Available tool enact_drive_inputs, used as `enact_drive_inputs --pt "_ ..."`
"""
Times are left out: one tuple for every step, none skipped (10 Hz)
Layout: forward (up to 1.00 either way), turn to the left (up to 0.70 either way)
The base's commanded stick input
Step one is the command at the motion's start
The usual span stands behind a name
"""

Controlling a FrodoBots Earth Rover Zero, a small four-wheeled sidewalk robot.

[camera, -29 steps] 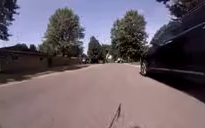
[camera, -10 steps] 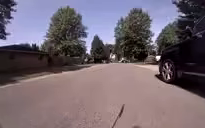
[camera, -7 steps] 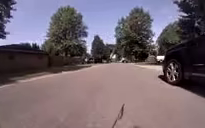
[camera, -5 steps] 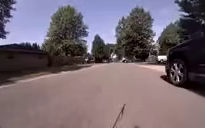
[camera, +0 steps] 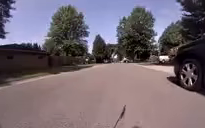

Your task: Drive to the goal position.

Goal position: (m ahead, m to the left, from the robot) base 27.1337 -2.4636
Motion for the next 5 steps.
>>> enact_drive_inputs --pt "0.69 0.00" --pt "0.69 -0.32" --pt "0.69 -0.06" --pt "0.69 0.01" --pt "0.69 0.03"
